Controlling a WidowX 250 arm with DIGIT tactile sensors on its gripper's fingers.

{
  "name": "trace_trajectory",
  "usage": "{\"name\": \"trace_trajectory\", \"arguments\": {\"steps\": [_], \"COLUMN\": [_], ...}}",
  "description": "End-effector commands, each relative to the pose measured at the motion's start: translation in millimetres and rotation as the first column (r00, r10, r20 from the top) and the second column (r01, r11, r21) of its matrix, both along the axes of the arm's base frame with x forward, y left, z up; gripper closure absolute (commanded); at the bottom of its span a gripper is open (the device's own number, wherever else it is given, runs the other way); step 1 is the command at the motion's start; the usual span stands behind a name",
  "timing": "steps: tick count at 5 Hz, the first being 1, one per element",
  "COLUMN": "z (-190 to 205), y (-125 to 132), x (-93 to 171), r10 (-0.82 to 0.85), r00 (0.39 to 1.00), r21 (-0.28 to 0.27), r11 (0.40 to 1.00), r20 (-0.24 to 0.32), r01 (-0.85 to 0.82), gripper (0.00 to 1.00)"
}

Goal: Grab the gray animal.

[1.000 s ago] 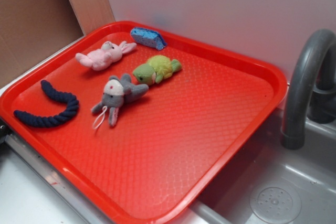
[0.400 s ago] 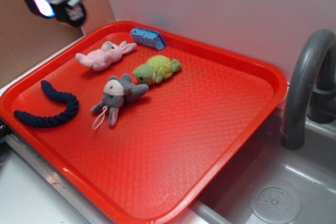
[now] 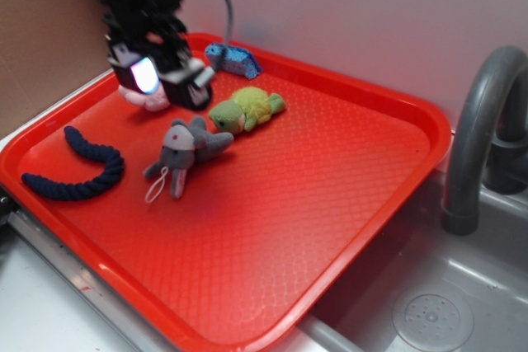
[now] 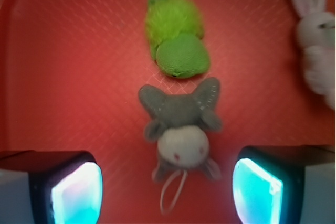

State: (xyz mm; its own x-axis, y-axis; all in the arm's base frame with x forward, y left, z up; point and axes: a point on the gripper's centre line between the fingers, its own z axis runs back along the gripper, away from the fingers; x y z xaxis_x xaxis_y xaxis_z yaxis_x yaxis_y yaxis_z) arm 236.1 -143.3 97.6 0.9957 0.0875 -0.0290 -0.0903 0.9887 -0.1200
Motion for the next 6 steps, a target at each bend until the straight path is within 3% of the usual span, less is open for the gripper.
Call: {"name": "trace_trajectory", "arguments": {"steps": [1,2,3,4,5,6], "z": [-49.6,-63.6,-68.6,-65.3,-56.5,-46.5], "y": [-18.3,-16.6,-13.2,-13.5,-10.8,-9.1], "x": [1.6,-3.1,-8.2,-10.2,-9.2,-9.2], "r10": [-0.088,-0.108,-0.12,-0.099,-0.097,-0.082], "r00": [0.995,0.99,0.986,0.99,0.99,0.993], "r21": [0.073,0.127,0.126,0.119,0.116,0.156], "r11": [0.993,0.985,0.983,0.987,0.987,0.983], "r20": [-0.041,-0.086,-0.118,-0.101,-0.098,-0.089], "r01": [0.091,0.119,0.135,0.111,0.108,0.096], "gripper": [0.0,0.0,0.7,1.0,1.0,1.0]}}
